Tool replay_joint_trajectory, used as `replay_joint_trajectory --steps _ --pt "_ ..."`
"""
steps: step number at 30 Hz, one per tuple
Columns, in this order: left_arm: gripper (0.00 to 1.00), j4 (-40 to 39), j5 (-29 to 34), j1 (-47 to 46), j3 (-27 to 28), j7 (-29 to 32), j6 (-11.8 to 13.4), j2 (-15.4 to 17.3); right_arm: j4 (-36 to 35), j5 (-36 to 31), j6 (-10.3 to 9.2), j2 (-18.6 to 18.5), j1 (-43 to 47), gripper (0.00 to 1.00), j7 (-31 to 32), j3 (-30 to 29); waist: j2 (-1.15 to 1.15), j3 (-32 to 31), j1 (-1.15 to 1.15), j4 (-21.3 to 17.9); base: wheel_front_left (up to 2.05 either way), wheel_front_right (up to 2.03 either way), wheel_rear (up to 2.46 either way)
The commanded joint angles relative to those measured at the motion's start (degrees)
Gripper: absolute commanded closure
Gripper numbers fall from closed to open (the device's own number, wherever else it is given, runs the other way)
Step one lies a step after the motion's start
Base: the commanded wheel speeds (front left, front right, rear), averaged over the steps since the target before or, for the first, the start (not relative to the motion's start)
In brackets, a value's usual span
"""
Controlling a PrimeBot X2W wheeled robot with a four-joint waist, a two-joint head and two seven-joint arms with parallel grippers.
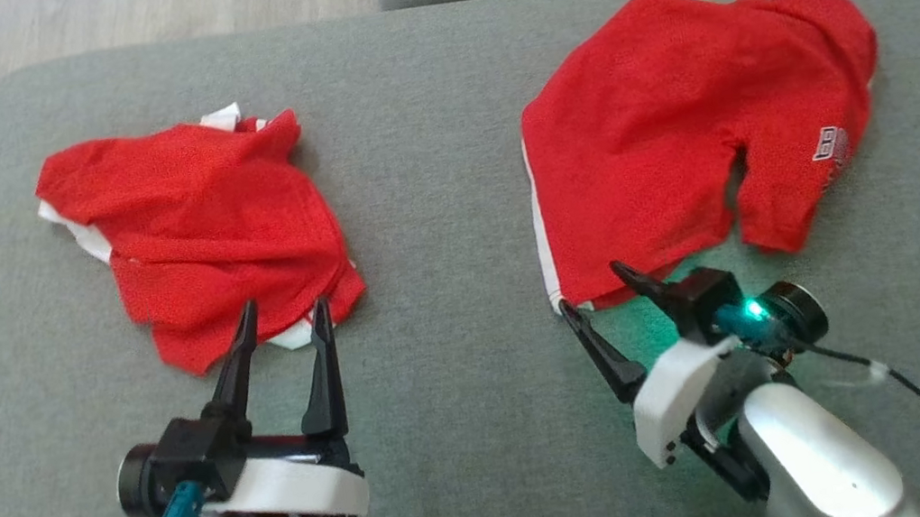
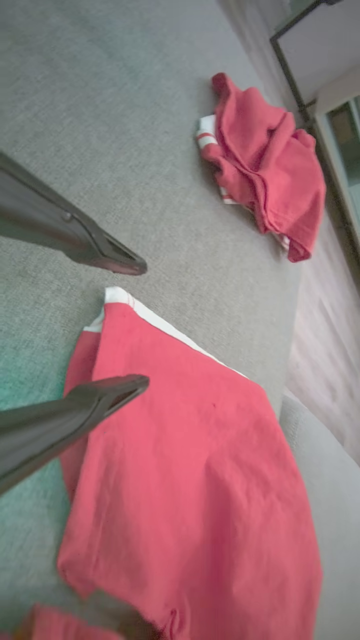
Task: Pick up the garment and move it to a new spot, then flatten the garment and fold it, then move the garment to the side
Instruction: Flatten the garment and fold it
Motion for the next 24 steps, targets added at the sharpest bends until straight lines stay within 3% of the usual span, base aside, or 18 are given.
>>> replay_joint_trajectory --steps 1,12,13,14,15,16,24 --pt "0.0 -1.4 0.5 -2.8 2.2 -0.5 -0.2 0.4 -0.5 -0.6 -0.04 0.1 -2.7 0.0 0.4 1.2 0.0 0.6 -0.01 0.7 0.0 0.0 0.0" --pt "0.0 -0.6 1.4 -3.4 2.7 -0.5 -1.1 -0.6 9.0 -1.7 -0.04 0.1 -6.9 0.0 3.2 1.6 0.0 2.0 -0.01 3.1 0.0 0.0 0.0" --pt "0.0 -0.5 1.5 -3.4 2.7 -0.5 -1.2 -0.7 9.7 -1.6 -0.04 0.1 -7.0 0.04 3.4 1.6 0.0 2.0 -0.01 3.2 0.0 0.0 0.0" --pt "0.0 -0.4 1.6 -3.4 2.8 -0.5 -1.2 -0.8 10.5 -1.5 -0.04 0.1 -7.0 0.14 3.7 1.5 0.0 1.9 -0.01 3.2 0.0 0.0 0.0" --pt "0.0 -0.3 1.6 -3.4 2.8 -0.5 -1.2 -0.9 11.2 -1.2 -0.04 0.1 -7.1 0.74 4.0 1.6 0.0 1.7 -0.01 3.3 0.0 0.0 0.0" --pt "0.0 -0.2 1.7 -3.3 2.9 -0.5 -1.2 -1.0 11.7 -1.4 -0.04 0.1 -7.1 1.0 3.8 1.9 0.0 1.5 -0.01 3.2 0.0 0.0 0.0" --pt "0.0 -0.1 1.9 -1.7 4.3 -0.5 -1.2 -0.8 13.2 -2.1 -0.04 0.1 -4.5 1.0 1.7 -2.8 0.0 -1.3 -0.01 -1.1 0.0 0.0 0.0"
